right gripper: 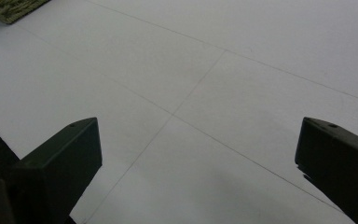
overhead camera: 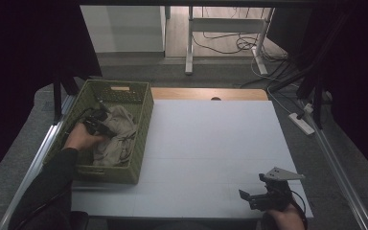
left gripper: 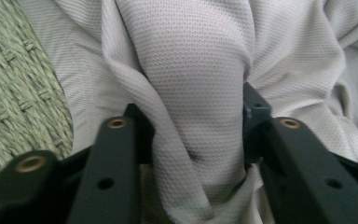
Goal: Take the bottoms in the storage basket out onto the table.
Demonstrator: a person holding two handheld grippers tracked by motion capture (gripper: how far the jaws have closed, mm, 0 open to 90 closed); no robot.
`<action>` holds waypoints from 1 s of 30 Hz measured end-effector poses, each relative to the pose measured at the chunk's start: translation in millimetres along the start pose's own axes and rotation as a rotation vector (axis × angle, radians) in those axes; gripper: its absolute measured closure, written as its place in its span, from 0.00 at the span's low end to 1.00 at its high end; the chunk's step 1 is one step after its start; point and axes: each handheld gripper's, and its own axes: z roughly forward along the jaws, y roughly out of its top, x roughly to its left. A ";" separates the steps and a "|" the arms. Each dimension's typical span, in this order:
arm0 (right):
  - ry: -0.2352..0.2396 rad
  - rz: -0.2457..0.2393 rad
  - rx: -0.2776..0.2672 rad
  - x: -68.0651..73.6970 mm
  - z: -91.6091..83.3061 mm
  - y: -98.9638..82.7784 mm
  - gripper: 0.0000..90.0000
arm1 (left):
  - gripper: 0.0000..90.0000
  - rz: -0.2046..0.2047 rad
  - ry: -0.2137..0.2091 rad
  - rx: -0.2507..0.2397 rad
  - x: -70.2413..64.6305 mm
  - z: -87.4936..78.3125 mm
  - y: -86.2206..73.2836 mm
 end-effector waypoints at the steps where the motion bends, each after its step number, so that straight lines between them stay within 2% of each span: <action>1: 0.001 0.003 0.000 -0.2 0.1 0.0 0.01 | 0.73 0.001 0.012 -0.001 -2.1 -2.2 0.7; 4: 0.002 0.006 -0.001 -0.5 0.0 0.1 0.01 | 0.75 -0.018 -0.010 -0.007 -0.2 -7.0 0.0; 6: 0.002 0.007 -0.001 -0.6 0.1 0.1 0.01 | 0.75 -0.011 -0.014 -0.015 -0.3 -9.7 -0.2; 8: 0.002 0.009 0.000 -0.7 0.3 0.3 0.01 | 0.75 -0.008 -0.011 -0.040 -0.1 -20.4 1.7; 9: 0.002 0.009 0.000 -0.7 0.3 0.3 0.01 | 0.75 -0.008 -0.011 -0.040 -0.1 -20.4 1.7; 11: 0.001 0.010 0.002 -0.6 0.6 0.4 0.01 | 0.75 -0.007 0.007 -0.060 1.1 -29.5 3.3; 12: 0.001 0.008 0.002 -0.6 0.6 0.5 0.01 | 0.75 -0.016 0.034 -0.079 2.3 -39.3 5.3; 13: 0.001 0.009 0.003 -0.6 0.6 0.5 0.01 | 0.75 -0.016 0.034 -0.079 2.3 -39.3 5.3; 15: 0.001 0.009 0.003 -0.7 0.7 0.5 0.01 | 0.75 -0.028 0.069 -0.095 3.3 -49.2 7.5; 16: 0.001 0.010 0.002 -0.7 0.6 0.4 0.01 | 0.75 -0.046 0.107 -0.124 4.0 -59.1 9.8; 17: 0.001 0.010 0.002 -0.7 0.6 0.4 0.01 | 0.75 -0.046 0.107 -0.124 4.0 -59.1 9.8; 21: 0.002 0.009 0.002 -0.8 0.5 0.4 0.01 | 0.75 -0.049 0.220 -0.189 1.1 -77.5 15.1; 23: 0.001 0.008 0.003 -0.7 0.5 0.4 0.01 | 0.75 -0.024 0.261 -0.220 -1.8 -83.5 17.2; 24: 0.002 0.008 0.002 -0.7 0.5 0.4 0.01 | 0.75 -0.001 0.272 -0.252 -5.4 -85.2 18.6; 26: 0.002 0.009 0.002 -0.7 0.5 0.4 0.01 | 0.75 0.015 0.259 -0.261 -6.9 -84.2 18.9; 27: 0.002 0.010 0.002 -0.8 0.4 0.3 0.01 | 0.74 0.034 0.217 -0.264 -10.4 -78.4 19.5; 28: 0.003 0.010 0.001 -0.8 0.4 0.3 0.01 | 0.74 0.034 0.217 -0.264 -10.4 -78.4 19.5; 30: 0.003 0.010 0.001 -0.8 0.4 0.3 0.01 | 0.74 0.048 0.151 -0.254 -13.0 -69.9 19.5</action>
